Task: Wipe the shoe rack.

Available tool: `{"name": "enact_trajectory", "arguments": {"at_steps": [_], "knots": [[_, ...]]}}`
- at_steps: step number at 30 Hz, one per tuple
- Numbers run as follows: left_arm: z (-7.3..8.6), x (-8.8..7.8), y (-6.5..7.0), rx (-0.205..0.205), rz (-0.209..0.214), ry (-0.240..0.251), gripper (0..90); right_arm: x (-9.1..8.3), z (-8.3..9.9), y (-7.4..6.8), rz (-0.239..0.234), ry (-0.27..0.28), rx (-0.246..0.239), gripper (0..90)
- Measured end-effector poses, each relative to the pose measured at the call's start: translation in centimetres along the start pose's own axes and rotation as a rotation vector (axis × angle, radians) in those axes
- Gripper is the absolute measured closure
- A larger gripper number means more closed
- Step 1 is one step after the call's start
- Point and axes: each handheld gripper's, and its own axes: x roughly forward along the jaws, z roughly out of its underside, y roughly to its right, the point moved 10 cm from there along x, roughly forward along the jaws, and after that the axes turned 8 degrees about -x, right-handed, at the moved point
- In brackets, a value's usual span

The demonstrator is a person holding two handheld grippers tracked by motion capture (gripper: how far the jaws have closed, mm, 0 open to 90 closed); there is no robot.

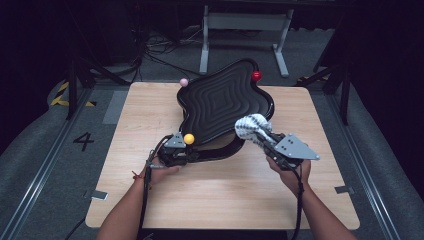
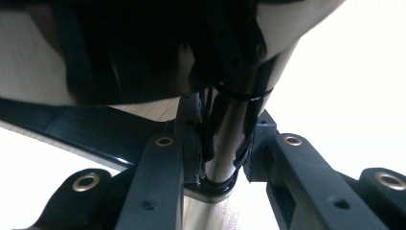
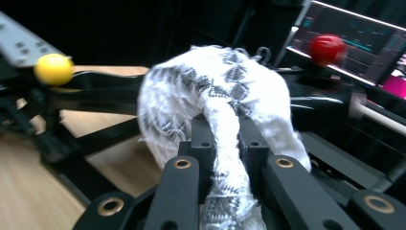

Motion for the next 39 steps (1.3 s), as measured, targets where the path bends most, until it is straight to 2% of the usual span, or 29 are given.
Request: {"name": "enact_trajectory", "arguments": {"at_steps": [1, 2, 3, 5, 6, 7, 8, 9, 10, 11, 12, 13, 14, 16, 18, 20, 23, 26, 28, 33, 37, 39], "knots": [[0.0, 0.0, 0.0, 0.0, 0.0, 0.0, 73.9, 0.0, 0.0, 0.0, 0.0, 0.0, 0.0, 81.0], [0.0, 0.0, 0.0, 0.002, 0.003, -0.001, 73.9, -0.4, 0.1, 1.1, 0.031, 0.007, 0.026, 80.9], [0.0, 0.0, 0.0, 0.002, 0.003, -0.001, 73.9, -0.4, 0.1, 1.1, 0.031, 0.007, 0.026, 80.9], [0.0, 0.1, 0.0, 0.007, 0.002, -0.001, 73.9, -0.5, 0.3, 2.0, 0.048, 0.004, 0.043, 80.9], [-0.1, 0.1, -0.1, 0.007, 0.001, -0.001, 73.9, -0.6, 0.2, 3.0, 0.078, 0.006, 0.052, 80.9], [-0.1, 0.1, -0.1, 0.007, 0.001, -0.001, 73.9, -0.6, 0.2, 3.0, 0.078, 0.006, 0.052, 80.9], [-0.1, 0.1, 0.0, 0.005, 0.004, -0.001, 73.9, -0.6, 0.1, 4.2, 0.114, 0.01, 0.059, 80.9], [-0.1, 0.1, 0.0, 0.005, 0.004, -0.001, 73.9, -0.5, 0.1, 4.8, 0.128, 0.005, 0.058, 80.9], [-0.1, 0.1, 0.0, 0.004, 0.004, -0.001, 73.9, -0.5, 0.1, 4.8, 0.128, 0.005, 0.058, 80.9], [-0.1, 0.1, 0.0, 0.0, 0.005, 0.002, 73.9, -0.3, 0.1, 6.0, 0.152, -0.003, 0.069, 80.8], [-0.1, 0.1, 0.0, 0.0, 0.005, 0.002, 73.9, -0.3, 0.1, 6.0, 0.152, -0.003, 0.069, 80.8], [-0.1, 0.1, 0.0, 0.004, 0.005, 0.0, 73.9, 0.1, 0.3, 7.3, 0.176, -0.02, 0.072, 80.8], [-0.1, 0.1, 0.0, 0.004, 0.005, 0.0, 73.9, 0.1, 0.3, 7.3, 0.176, -0.02, 0.072, 80.8], [-0.1, 0.1, 0.0, 0.001, 0.006, 0.002, 73.9, 0.8, 0.7, 9.0, 0.198, -0.039, 0.113, 80.8], [-0.1, 0.1, 0.0, 0.004, 0.006, -0.001, 73.9, 1.3, 1.1, 9.9, 0.217, -0.056, 0.121, 80.8], [-0.1, 0.1, 0.0, 0.004, 0.006, -0.001, 73.9, 2.0, 1.6, 10.3, 0.213, -0.077, 0.134, 80.9], [-0.1, 0.1, 0.0, 0.004, 0.005, -0.001, 73.9, 2.4, 2.1, 10.3, 0.202, -0.086, 0.149, 80.9], [0.0, 0.1, 0.0, 0.005, 0.004, -0.001, 73.8, 2.7, 2.7, 9.6, 0.175, -0.101, 0.15, 80.9], [0.0, 0.1, 0.0, 0.005, 0.003, -0.001, 73.8, 2.8, 3.3, 8.5, 0.142, -0.116, 0.14, 81.0], [0.0, 0.1, 0.0, 0.005, 0.001, -0.001, 73.8, 3.0, 3.9, 7.2, 0.099, -0.124, 0.135, 81.0], [0.0, 0.1, 0.0, 0.005, 0.001, -0.001, 73.8, 4.3, 5.8, 4.7, 0.027, -0.176, 0.095, 81.1], [0.0, 0.1, 0.0, 0.005, 0.001, -0.001, 73.8, 4.8, 6.4, 3.7, -0.001, -0.192, 0.095, 81.1]]}}
